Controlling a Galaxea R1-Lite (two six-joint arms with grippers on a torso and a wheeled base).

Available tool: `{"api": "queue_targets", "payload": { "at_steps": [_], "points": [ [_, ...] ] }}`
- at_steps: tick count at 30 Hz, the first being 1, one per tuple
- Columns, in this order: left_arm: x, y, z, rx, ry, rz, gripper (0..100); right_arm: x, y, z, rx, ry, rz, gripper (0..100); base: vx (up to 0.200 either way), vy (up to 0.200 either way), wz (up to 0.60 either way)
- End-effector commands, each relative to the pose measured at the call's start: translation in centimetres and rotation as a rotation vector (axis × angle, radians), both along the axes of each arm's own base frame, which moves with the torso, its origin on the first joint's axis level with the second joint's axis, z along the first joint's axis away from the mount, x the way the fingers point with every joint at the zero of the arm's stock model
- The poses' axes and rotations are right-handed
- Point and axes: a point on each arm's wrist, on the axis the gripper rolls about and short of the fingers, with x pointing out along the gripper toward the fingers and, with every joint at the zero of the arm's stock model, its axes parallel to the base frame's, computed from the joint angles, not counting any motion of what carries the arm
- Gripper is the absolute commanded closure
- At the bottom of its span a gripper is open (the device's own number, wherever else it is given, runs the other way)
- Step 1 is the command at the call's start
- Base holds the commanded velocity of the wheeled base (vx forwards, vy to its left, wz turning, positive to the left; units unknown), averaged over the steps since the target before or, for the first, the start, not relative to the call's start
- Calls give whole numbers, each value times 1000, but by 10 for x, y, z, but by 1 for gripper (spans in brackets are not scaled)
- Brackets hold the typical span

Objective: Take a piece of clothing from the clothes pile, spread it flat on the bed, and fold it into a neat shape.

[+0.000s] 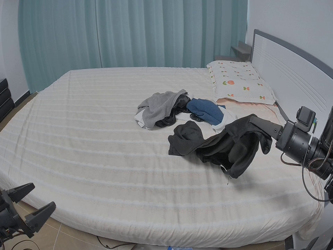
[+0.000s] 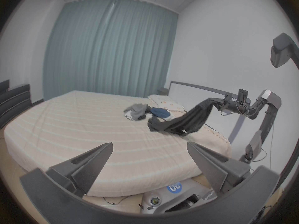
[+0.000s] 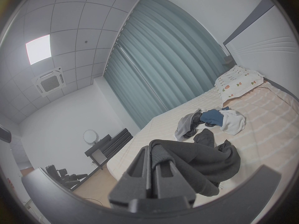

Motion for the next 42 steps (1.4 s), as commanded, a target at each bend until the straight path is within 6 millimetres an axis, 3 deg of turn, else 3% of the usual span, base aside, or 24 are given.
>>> {"api": "queue_targets", "payload": {
  "at_steps": [1,11,15,19,23,25,26,28,32,38,42],
  "points": [
    [43,-17,-9,38,193,-131,0,-1,2,-3,-11,16,7,100,0,0,0],
    [117,-55,-47,104,398,-217,0,0,-1,-5,-20,41,-11,100,0,0,0],
    [137,-67,-58,114,430,-234,0,0,-2,-6,-24,48,-22,100,0,0,0],
    [164,-88,-85,154,467,-234,0,-3,-3,-6,-25,51,-37,100,0,0,0],
    [181,-109,-108,180,437,-196,0,-4,-4,-4,-22,43,-35,100,0,0,0],
    [181,-109,-108,180,437,-196,0,-4,-4,-4,-22,43,-35,100,0,0,0],
    [192,-127,-116,147,396,-153,0,-5,-4,-5,-21,46,-34,100,0,0,0],
    [200,-142,-121,140,390,-146,0,-4,-4,-4,-19,46,-35,100,0,0,0],
    [211,-158,-129,151,379,-148,0,-4,-3,-3,-18,41,-32,100,0,0,0],
    [239,-181,-137,143,342,-142,0,-6,-2,0,-12,29,-20,100,0,0,0],
    [268,-199,-152,165,295,-55,0,-10,-4,5,0,9,-15,100,0,0,0]
  ]
}}
